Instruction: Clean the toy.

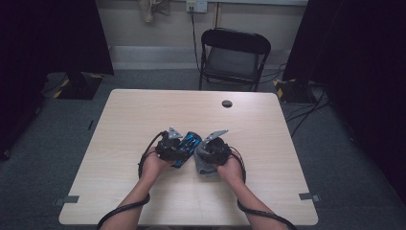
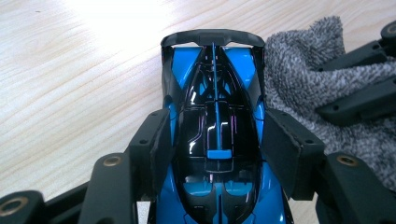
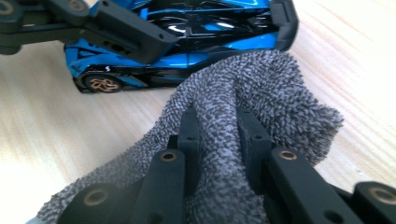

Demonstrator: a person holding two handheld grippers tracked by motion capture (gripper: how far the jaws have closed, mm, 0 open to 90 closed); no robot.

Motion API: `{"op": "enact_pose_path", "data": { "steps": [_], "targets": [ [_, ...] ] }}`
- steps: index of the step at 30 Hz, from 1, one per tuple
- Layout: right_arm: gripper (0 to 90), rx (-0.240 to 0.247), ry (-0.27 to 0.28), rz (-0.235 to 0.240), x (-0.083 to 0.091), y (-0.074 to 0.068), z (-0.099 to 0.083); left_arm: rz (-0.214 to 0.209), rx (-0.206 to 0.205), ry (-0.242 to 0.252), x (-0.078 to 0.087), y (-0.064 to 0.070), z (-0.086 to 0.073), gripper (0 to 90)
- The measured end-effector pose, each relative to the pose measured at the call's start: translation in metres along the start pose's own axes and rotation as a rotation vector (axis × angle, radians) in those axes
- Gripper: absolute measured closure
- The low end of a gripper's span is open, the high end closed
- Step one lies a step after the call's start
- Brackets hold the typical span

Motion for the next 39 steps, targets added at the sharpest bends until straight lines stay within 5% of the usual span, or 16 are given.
{"op": "enact_pose_path", "data": {
  "steps": [16,39],
  "targets": [
    [74.5,0.054,0.008,0.11,0.002,-0.045,-0.003,0.0,0.006,0.003,0.0,0.0,0.0,43.3],
    [74.4,0.08,0.024,0.242,0.008,-0.075,-0.006,-0.002,0.013,0.013,0.001,0.001,-0.001,43.3]
  ]
}}
Point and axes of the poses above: each handheld gripper's, and its own axes: x roughly backward along the jaws, z roughly out of its top, y roughly to its right, the point moved 10 cm from there along -x, roughly forward along the jaws, and after that the axes turned 4 degrees about -z, right-handed, at the moved point
